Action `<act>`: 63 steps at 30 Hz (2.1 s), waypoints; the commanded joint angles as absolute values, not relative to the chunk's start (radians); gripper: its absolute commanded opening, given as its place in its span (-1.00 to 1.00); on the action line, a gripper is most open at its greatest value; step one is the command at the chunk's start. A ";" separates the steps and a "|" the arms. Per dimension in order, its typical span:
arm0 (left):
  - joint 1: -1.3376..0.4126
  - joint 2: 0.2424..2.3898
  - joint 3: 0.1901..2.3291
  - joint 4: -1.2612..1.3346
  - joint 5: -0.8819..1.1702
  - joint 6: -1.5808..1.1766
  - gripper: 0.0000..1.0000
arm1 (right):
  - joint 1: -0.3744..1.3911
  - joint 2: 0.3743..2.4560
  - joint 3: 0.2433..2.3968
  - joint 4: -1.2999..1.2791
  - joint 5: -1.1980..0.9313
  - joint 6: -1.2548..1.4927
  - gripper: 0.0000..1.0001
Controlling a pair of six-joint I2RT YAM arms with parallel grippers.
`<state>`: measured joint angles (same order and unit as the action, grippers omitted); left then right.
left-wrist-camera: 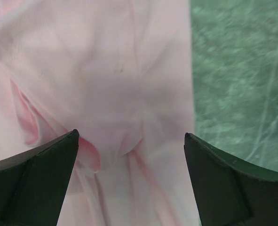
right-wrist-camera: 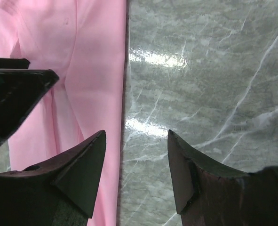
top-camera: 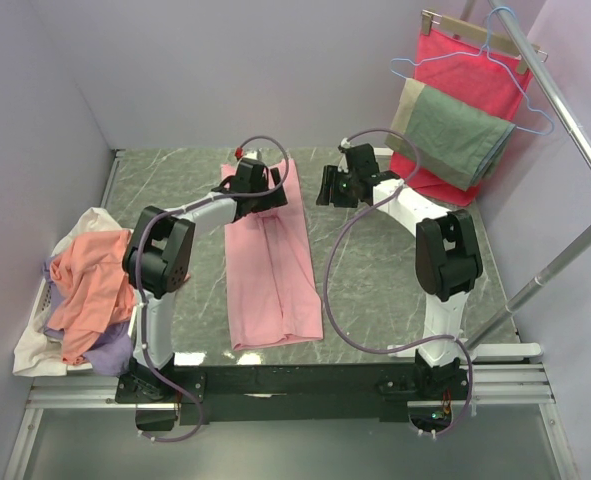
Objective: Fold and stack the t-shirts
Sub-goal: Rotate the tshirt 90 degrees, then grab the bottom of the folded rectangular tshirt with both arms
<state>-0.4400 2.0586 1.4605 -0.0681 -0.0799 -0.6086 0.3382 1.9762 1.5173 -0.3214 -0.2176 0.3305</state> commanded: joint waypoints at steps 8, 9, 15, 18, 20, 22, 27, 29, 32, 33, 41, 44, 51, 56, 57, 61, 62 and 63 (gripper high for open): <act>-0.443 2.086 1.454 -0.063 -0.080 -0.626 0.99 | 0.345 1.887 1.480 -0.322 -0.193 0.314 0.23; -0.445 2.088 1.457 -0.074 -0.083 -0.627 0.99 | 0.345 1.882 1.476 -0.322 -0.192 0.316 0.23; -0.445 2.123 1.422 -0.108 -0.084 -0.669 0.98 | 0.348 1.833 1.447 -0.325 -0.187 0.325 0.22; -0.448 2.057 1.379 -0.051 -0.078 -0.667 0.99 | 0.351 1.772 1.414 -0.324 -0.178 0.322 0.22; -0.456 1.996 1.385 -0.048 -0.106 -0.643 0.99 | 0.351 1.712 1.393 -0.322 -0.172 0.322 0.22; -0.463 1.947 1.388 -0.052 -0.129 -0.627 0.99 | 0.351 1.651 1.356 -0.328 -0.167 0.313 0.23; -0.468 1.749 1.344 -0.073 -0.196 -0.633 0.99 | 0.351 1.542 1.235 -0.362 -0.184 0.305 0.25; -0.469 1.673 1.289 -0.115 -0.201 -0.661 0.99 | 0.353 1.482 1.178 -0.367 -0.218 0.308 0.25; -0.491 1.550 1.121 -0.146 -0.192 -0.727 0.97 | 0.353 1.404 1.065 -0.374 -0.296 0.333 0.25; -0.506 1.514 1.067 -0.150 -0.199 -0.744 0.95 | 0.354 1.385 1.007 -0.377 -0.314 0.344 0.25; -0.738 1.142 0.640 -0.325 -0.268 -1.005 0.95 | 0.439 1.226 0.769 -0.419 -0.457 0.400 0.24; -0.795 1.037 0.575 -0.396 -0.252 -1.097 0.95 | 0.518 1.206 0.706 -0.419 -0.463 0.446 0.24; -0.899 0.896 0.554 -0.635 -0.256 -1.226 0.96 | 0.666 1.186 0.591 -0.361 -0.460 0.578 0.23; -0.951 0.873 0.517 -0.710 -0.219 -1.305 0.94 | 0.681 1.164 0.546 -0.336 -0.482 0.612 0.23; -0.978 0.868 0.487 -0.701 -0.210 -1.330 0.94 | 0.683 1.161 0.546 -0.333 -0.483 0.614 0.24; -1.011 0.903 0.422 -0.621 -0.173 -1.361 0.94 | 0.681 1.198 0.548 -0.324 -0.492 0.606 0.24; -1.017 0.920 0.417 -0.614 -0.170 -1.368 0.94 | 0.681 1.207 0.549 -0.319 -0.497 0.606 0.23; -1.029 0.955 0.417 -0.614 -0.170 -1.377 0.94 | 0.683 1.218 0.549 -0.310 -0.494 0.609 0.23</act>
